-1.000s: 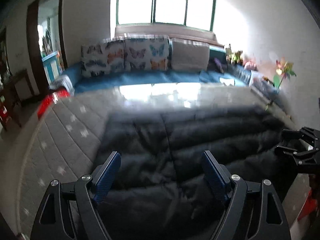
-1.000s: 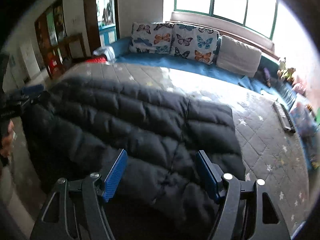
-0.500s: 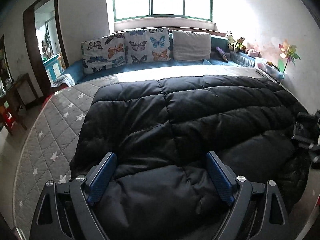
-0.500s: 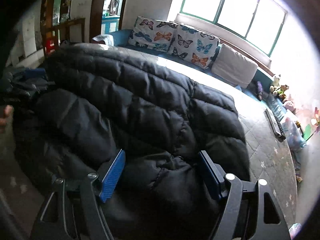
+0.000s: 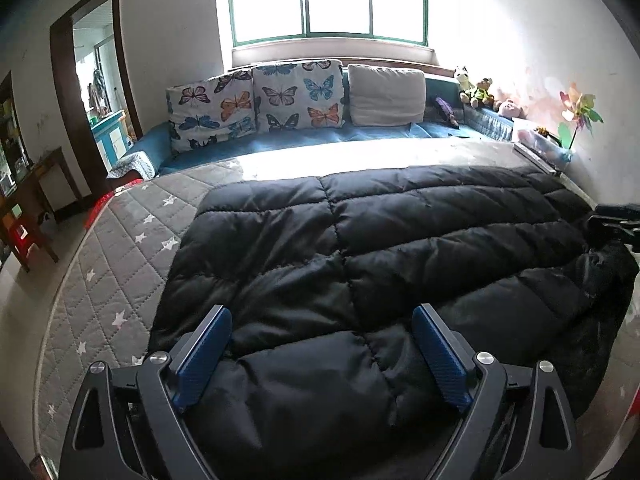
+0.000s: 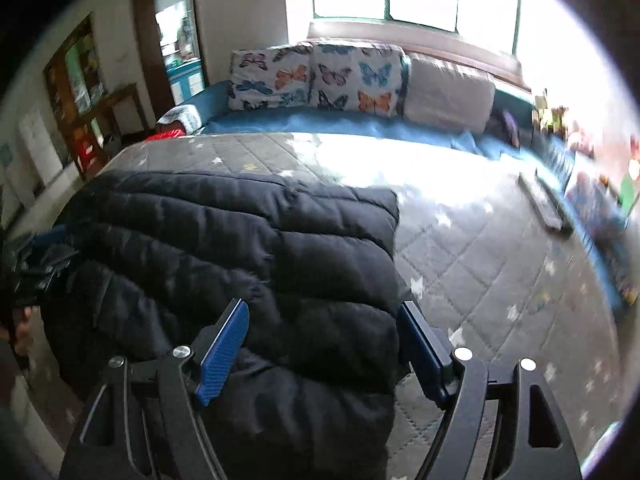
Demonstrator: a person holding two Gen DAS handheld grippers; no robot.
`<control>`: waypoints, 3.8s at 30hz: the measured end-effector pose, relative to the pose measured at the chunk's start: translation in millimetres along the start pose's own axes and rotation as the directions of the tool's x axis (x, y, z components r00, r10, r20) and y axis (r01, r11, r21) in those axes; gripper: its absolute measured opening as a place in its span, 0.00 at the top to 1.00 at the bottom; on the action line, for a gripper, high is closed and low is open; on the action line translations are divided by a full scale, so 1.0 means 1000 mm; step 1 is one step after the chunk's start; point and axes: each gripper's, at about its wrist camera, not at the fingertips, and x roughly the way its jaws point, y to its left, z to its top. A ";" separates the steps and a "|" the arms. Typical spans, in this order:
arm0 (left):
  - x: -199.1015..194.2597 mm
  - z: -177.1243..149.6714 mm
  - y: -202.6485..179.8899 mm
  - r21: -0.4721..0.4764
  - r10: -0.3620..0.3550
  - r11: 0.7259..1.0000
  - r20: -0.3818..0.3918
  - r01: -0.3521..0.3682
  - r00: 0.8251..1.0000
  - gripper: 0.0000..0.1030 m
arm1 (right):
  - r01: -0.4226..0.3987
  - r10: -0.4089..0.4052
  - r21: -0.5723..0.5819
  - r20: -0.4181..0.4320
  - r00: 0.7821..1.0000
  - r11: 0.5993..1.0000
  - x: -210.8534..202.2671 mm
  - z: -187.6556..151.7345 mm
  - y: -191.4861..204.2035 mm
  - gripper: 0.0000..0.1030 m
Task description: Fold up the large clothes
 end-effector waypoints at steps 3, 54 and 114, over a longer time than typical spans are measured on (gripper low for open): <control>-0.011 0.005 0.008 -0.005 0.018 1.000 0.031 -0.018 0.999 0.04 | -0.029 0.032 0.078 -0.037 0.999 0.997 0.017 -0.002 -0.017 0.19; 0.102 0.008 0.151 -0.463 -0.430 0.827 -0.153 0.320 0.890 0.00 | -0.493 0.553 0.338 -0.105 0.827 0.802 0.072 -0.023 -0.086 0.15; -0.015 0.106 -0.171 0.072 -0.106 0.992 0.030 0.104 0.994 0.00 | 0.187 -0.214 0.228 0.098 0.972 0.955 -0.050 -0.003 -0.158 0.07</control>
